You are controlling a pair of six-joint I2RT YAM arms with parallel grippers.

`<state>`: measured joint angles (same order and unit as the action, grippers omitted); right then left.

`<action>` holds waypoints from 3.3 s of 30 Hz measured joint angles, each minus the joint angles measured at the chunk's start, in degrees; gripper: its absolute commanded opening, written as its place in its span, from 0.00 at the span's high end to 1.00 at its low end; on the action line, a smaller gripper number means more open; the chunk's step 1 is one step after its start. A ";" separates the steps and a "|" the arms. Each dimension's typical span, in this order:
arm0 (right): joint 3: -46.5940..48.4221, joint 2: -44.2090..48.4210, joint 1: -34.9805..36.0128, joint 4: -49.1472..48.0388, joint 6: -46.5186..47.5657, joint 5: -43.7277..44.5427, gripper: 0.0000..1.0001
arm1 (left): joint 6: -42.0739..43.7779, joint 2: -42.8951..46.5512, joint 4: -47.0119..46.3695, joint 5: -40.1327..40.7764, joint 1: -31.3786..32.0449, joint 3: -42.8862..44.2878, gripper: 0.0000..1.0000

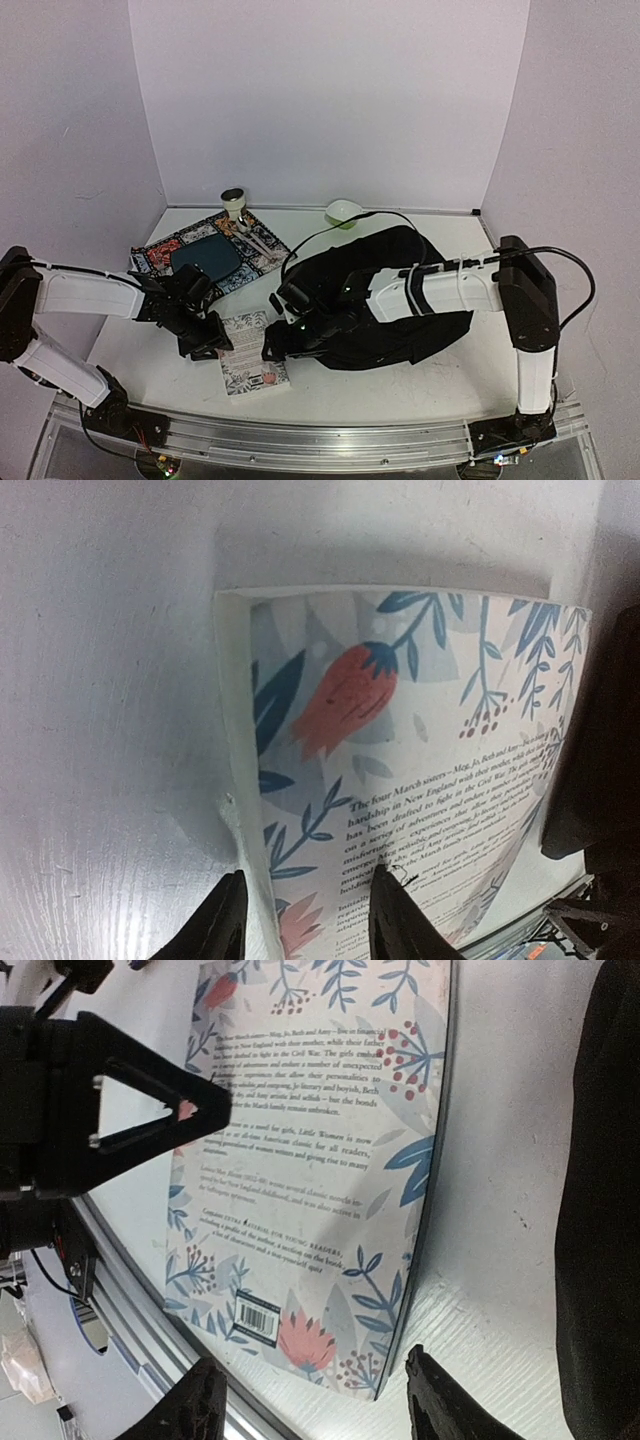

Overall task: Pack the student bag
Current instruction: Turn over the book at the center of the board.

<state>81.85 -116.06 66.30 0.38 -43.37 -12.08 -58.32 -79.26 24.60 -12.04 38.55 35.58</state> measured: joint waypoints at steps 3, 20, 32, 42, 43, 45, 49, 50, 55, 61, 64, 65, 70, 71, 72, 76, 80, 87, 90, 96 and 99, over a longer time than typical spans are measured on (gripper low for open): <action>1.57 -2.35 -0.04 -0.27 -1.20 0.39 0.36 | -0.40 0.14 -1.69 -0.90 -0.15 -0.83 0.66; 3.13 -6.98 -0.76 -6.23 -7.35 1.00 0.32 | -2.15 1.30 -8.06 -3.91 -0.83 -4.27 0.76; 0.34 -4.92 -0.98 -6.88 -7.69 4.03 0.31 | -3.05 1.53 -10.19 -4.85 -0.88 -5.25 0.79; 0.09 -4.58 -1.05 -6.19 -7.43 4.33 0.29 | -3.02 1.14 -10.76 -5.61 -0.91 -5.23 0.82; 0.08 -4.58 -1.07 -6.17 -7.43 4.34 0.29 | -3.02 1.13 -10.77 -5.65 -0.91 -5.23 0.82; 0.00 -4.52 -1.11 -6.19 -7.43 4.39 0.28 | -3.02 1.12 -10.77 -5.72 -0.91 -5.23 0.83; -0.99 -3.58 -1.25 -5.61 -7.26 5.43 0.28 | -3.02 0.79 -11.47 -6.11 -0.88 -5.23 0.82; -1.42 -3.36 -1.41 -4.67 -7.23 5.78 0.28 | -3.02 0.79 -11.47 -6.11 -0.88 -5.23 0.83; -3.02 -3.25 -2.47 -1.09 -6.96 6.88 0.27 | -3.02 0.60 -11.51 -6.25 -0.95 -5.19 0.83; -2.97 -3.25 -2.66 -0.03 -6.09 6.54 0.28 | -3.02 0.15 -11.61 -6.57 -0.99 -4.86 0.85; -2.50 -3.51 -2.69 0.50 -5.76 5.59 0.28 | -2.99 0.14 -11.68 -6.75 -1.02 -4.83 0.86; -2.11 -3.83 -2.71 0.57 -5.72 5.17 0.28 | -3.03 0.11 -11.77 -6.82 -1.02 -4.83 0.86; 0.35 -5.94 -2.83 -0.39 -5.69 2.24 0.29 | -3.48 -0.08 -12.91 -7.61 -1.02 -5.09 0.88; 1.09 -6.54 -2.87 -0.75 -5.70 1.50 0.29 | -3.74 -0.26 -13.66 -8.02 -1.03 -5.31 0.89; 1.76 -7.06 -2.92 -0.97 -5.71 0.83 0.30 | -4.03 -0.41 -14.36 -8.40 -1.05 -5.54 0.90; 2.04 -7.29 -3.56 -0.86 -5.81 -1.53 0.36 | -4.90 -0.67 -15.91 -9.55 -1.50 -6.33 0.91; 1.09 -7.17 -4.22 -1.80 -5.63 -2.79 0.49 | -5.21 -1.20 -16.35 -10.38 -1.86 -6.47 0.91; -3.60 -5.15 -5.50 -6.15 -5.24 -4.85 0.64 | -5.41 -1.76 -17.15 -11.25 -2.20 -6.47 0.92; -5.25 -3.93 -5.96 -7.75 -5.09 -5.81 0.66 | -5.57 -1.88 -17.31 -11.39 -2.24 -6.47 0.91; -6.83 -2.03 -6.78 -9.76 -5.51 -8.30 0.69 | -6.28 -1.88 -17.37 -11.38 -2.24 -6.47 0.89; -6.94 -1.58 -7.09 -10.12 -6.12 -9.36 0.70 | -6.53 -1.86 -17.37 -11.38 -2.24 -6.47 0.89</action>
<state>74.91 -117.64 59.21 -9.74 -49.49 -21.44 -64.85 -81.12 7.22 -23.42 36.31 29.10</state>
